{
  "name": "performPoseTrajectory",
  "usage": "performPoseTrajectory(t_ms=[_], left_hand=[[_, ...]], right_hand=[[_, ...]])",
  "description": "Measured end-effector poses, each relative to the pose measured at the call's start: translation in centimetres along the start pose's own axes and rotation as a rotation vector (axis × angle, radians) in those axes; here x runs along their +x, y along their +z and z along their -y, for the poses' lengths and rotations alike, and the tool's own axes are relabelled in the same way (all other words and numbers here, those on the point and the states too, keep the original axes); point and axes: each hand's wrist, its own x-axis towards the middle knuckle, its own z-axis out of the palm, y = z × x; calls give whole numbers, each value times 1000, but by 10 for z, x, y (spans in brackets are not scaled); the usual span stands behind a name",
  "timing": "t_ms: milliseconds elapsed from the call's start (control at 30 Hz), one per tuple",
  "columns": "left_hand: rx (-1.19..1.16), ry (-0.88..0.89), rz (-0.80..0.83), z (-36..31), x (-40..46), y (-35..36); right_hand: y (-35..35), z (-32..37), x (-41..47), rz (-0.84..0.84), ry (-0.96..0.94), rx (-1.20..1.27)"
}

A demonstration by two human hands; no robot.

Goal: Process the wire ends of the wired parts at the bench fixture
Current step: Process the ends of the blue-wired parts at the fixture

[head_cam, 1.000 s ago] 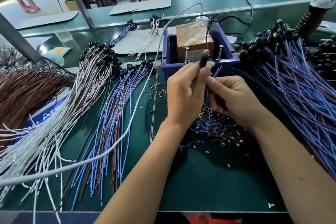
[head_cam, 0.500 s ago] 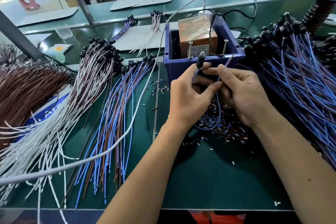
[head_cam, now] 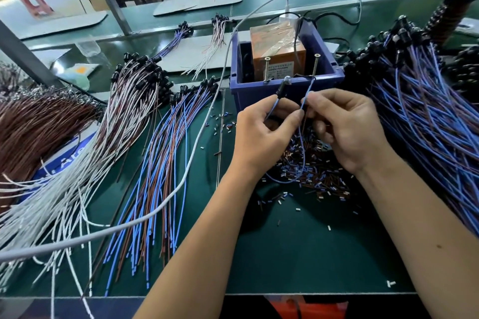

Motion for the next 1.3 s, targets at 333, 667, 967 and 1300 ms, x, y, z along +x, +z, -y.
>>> performPoseTrajectory(t_ms=[333,667,967,1300], left_hand=[[-54,-64,90,6,4,-2],[-221,-212,254,-1,0,2],[-169,-172,227,1,0,-1],[-121,-124,215,5,3,-6]], right_hand=[[3,-3,0,-48,39,-4],[0,-2,1,-152,-25,14],[-6,0,3,-93,-20,-25],[-12,4,5,-216,-87,118]])
